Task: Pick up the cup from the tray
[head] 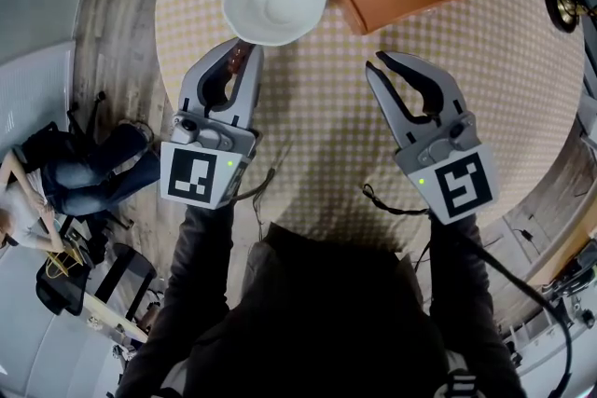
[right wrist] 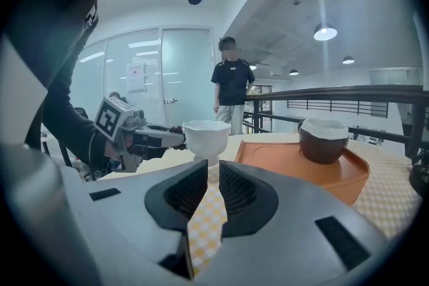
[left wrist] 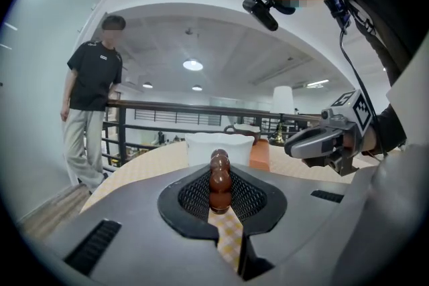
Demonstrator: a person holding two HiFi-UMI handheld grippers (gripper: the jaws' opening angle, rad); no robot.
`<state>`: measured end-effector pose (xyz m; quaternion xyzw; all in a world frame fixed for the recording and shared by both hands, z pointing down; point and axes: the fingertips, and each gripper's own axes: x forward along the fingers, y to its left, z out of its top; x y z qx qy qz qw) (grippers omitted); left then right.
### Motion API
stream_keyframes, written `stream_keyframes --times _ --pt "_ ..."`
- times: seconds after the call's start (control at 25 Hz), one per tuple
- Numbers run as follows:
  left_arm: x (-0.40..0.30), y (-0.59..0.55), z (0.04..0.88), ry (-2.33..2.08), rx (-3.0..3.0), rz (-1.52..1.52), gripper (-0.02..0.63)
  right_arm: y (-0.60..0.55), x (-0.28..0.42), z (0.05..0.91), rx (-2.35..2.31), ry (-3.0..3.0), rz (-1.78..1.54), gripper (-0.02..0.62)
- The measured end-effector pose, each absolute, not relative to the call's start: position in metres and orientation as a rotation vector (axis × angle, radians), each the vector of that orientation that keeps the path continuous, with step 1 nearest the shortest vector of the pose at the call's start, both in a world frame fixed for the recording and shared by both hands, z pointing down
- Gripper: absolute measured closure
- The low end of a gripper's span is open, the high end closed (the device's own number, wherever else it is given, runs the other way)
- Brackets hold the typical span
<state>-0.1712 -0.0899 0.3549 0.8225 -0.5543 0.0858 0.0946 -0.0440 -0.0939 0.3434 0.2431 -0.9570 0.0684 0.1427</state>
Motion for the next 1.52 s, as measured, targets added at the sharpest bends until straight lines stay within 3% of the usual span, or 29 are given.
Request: stream_keyframes --times 0.96,1.52 --pt "-0.168 -0.075 0.401 -1.607 2.399 0.322 0.555 -0.072 -0.041 0.350 0.740 -2.722 0.203 0.546" --pt "-0.191 -0.044 0.403 -1.713 2.299 0.356 0.490 -0.052 -0.041 0.344 0.723 -2.725 0.188 0.546"
